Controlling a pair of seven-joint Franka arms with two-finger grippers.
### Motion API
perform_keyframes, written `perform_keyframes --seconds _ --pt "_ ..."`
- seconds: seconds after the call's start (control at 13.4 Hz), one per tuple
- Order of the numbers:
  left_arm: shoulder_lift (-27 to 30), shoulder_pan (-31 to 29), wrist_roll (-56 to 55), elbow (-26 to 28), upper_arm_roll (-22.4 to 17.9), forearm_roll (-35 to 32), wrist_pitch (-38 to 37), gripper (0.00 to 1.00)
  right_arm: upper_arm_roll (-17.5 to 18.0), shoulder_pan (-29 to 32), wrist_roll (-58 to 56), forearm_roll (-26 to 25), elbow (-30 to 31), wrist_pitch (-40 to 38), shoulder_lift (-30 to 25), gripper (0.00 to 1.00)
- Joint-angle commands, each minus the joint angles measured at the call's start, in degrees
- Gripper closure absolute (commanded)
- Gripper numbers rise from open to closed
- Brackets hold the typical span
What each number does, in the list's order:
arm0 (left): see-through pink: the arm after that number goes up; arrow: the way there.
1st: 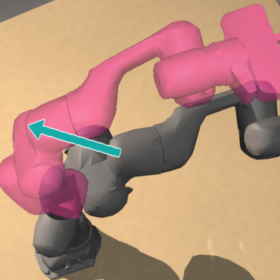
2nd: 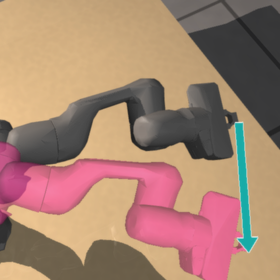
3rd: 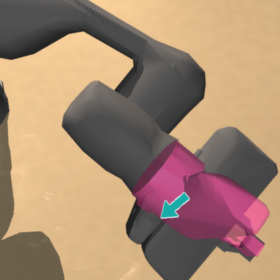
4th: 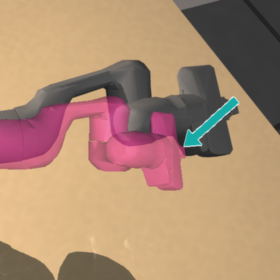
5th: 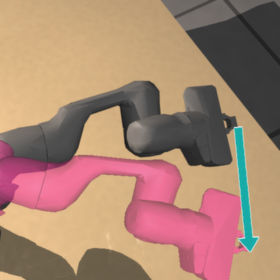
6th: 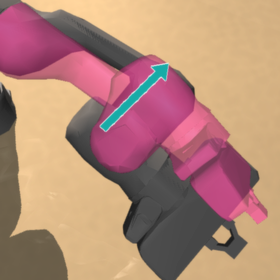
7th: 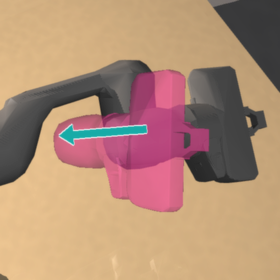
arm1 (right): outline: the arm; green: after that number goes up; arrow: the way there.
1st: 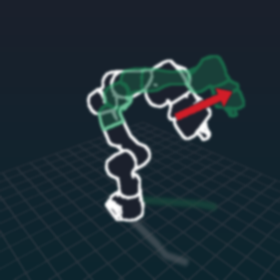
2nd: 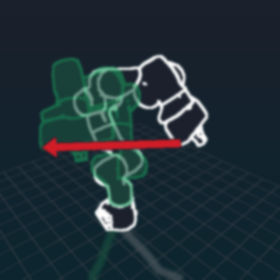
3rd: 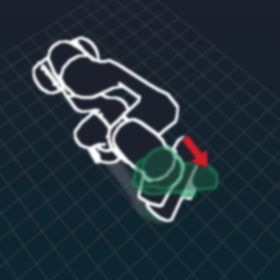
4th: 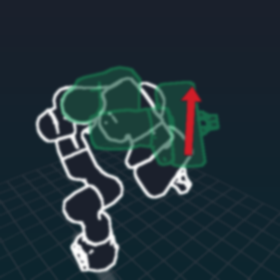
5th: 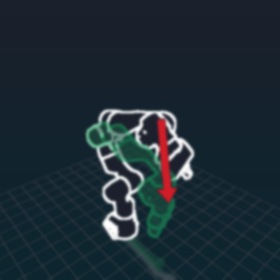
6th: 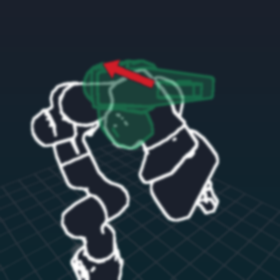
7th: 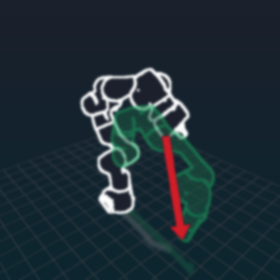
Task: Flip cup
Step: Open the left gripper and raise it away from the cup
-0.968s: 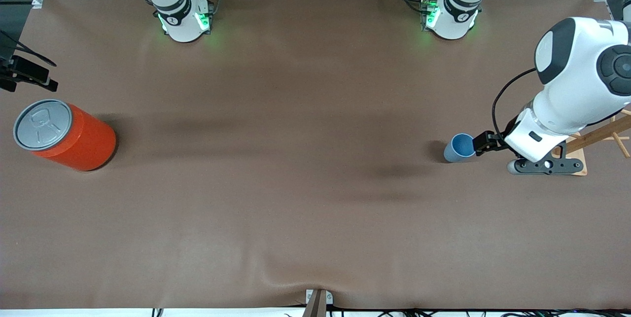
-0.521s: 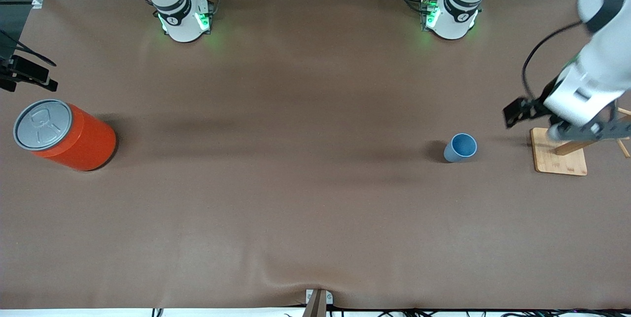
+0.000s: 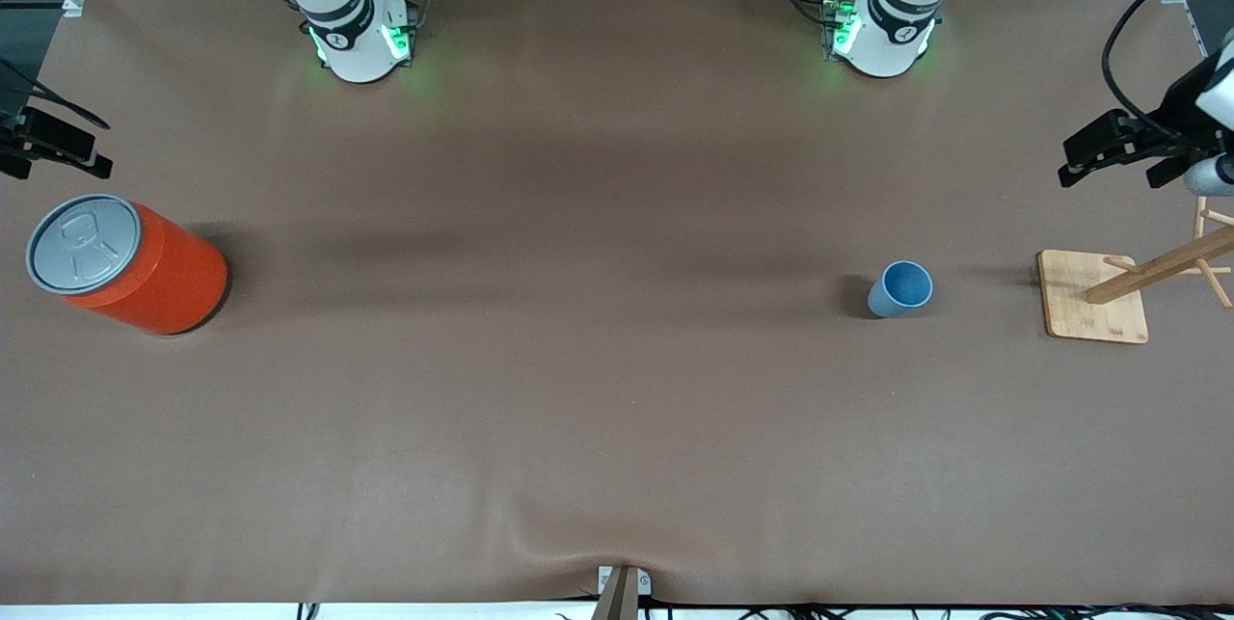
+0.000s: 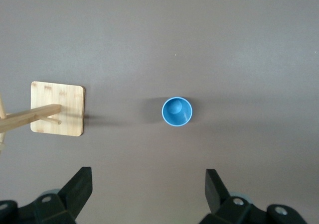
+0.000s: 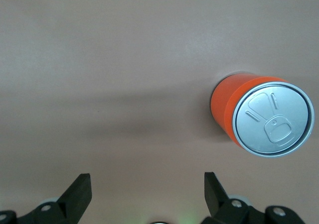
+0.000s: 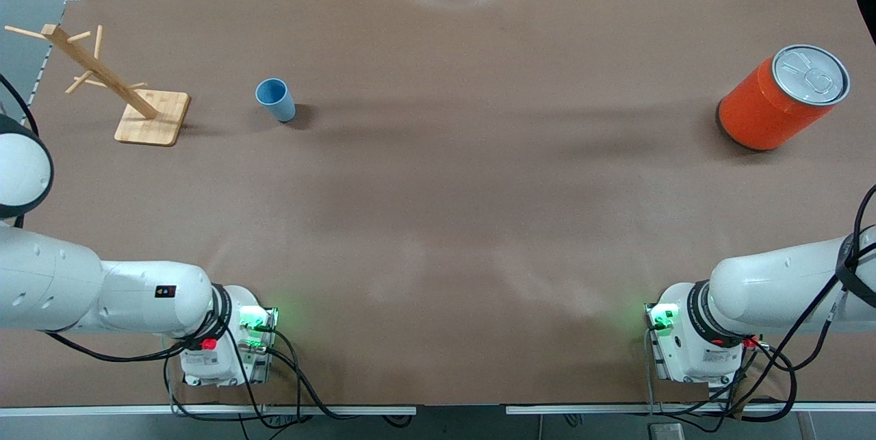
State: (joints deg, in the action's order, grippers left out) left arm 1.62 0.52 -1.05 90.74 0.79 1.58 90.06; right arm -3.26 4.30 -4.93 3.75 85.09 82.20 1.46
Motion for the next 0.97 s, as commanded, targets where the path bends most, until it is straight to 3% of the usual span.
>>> perform_keyframes --seconds 0.0,0.52,0.89 --pt "1.1 1.3 1.0 0.0 -1.0 -0.1 -1.3 0.0 0.4 0.4 0.9 0.6 -0.4 -0.4 -0.4 0.0" --pt "1.6 1.1 5.3 0.0 -1.8 -0.2 -1.6 0.0 0.5 0.4 0.9 0.6 -0.4 -0.4 -0.4 0.0" --pt "1.6 0.8 0.5 0.0 -1.9 -0.2 -2.9 0.0 0.5 0.4 0.9 0.6 -0.4 -0.4 -0.4 0.0"
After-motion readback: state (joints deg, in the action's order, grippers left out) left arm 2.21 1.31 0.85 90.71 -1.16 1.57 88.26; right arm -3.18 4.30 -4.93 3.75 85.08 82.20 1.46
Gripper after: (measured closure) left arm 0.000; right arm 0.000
